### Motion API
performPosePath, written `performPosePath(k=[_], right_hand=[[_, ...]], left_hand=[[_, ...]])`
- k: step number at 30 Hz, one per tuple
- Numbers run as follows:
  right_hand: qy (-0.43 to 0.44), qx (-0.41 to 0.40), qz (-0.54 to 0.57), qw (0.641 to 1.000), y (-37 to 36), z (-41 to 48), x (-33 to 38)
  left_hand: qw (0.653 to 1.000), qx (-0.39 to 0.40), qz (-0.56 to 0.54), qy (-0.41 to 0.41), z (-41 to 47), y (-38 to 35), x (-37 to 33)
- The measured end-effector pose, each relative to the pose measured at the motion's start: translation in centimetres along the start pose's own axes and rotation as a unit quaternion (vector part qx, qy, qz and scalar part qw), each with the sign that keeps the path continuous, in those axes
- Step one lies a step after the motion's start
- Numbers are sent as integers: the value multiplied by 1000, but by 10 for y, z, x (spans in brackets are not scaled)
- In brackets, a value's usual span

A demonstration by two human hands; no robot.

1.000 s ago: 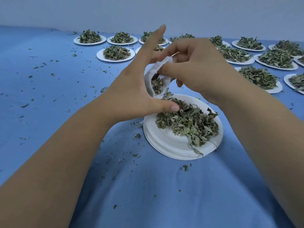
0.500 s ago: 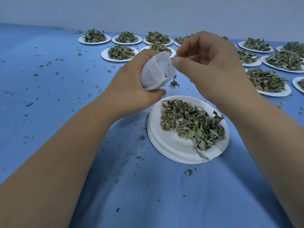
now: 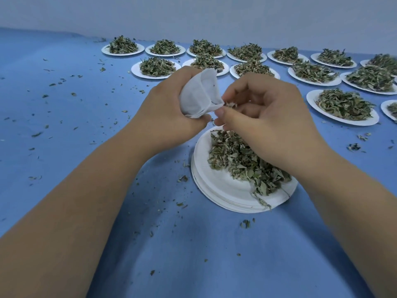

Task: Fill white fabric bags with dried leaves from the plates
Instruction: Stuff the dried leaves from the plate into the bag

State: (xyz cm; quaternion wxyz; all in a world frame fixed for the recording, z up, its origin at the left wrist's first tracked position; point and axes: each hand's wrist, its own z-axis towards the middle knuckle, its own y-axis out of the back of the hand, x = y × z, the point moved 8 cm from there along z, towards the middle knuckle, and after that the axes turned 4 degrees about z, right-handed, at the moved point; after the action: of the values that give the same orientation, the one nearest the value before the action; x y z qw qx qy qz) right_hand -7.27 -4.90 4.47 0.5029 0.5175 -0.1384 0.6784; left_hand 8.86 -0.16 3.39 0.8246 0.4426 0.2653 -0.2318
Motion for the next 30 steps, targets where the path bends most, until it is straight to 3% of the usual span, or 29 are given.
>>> performPosePath(k=[9, 16, 21, 25, 30], right_hand=[[49, -74, -23, 996, 19, -3, 16], [47, 26, -37, 998, 0, -7, 16], [80, 31, -55, 995, 6, -8, 21], [69, 127, -136, 980, -15, -13, 17], [119, 51, -103, 986, 1, -12, 27]], left_hand=[[999, 15, 50, 4, -5, -1, -1], [999, 9, 32, -25, -8, -6, -15], [999, 9, 25, -18, -8, -6, -13], [999, 10, 15, -28, -10, -8, -20], [1000, 9, 16, -22, -9, -10, -18]])
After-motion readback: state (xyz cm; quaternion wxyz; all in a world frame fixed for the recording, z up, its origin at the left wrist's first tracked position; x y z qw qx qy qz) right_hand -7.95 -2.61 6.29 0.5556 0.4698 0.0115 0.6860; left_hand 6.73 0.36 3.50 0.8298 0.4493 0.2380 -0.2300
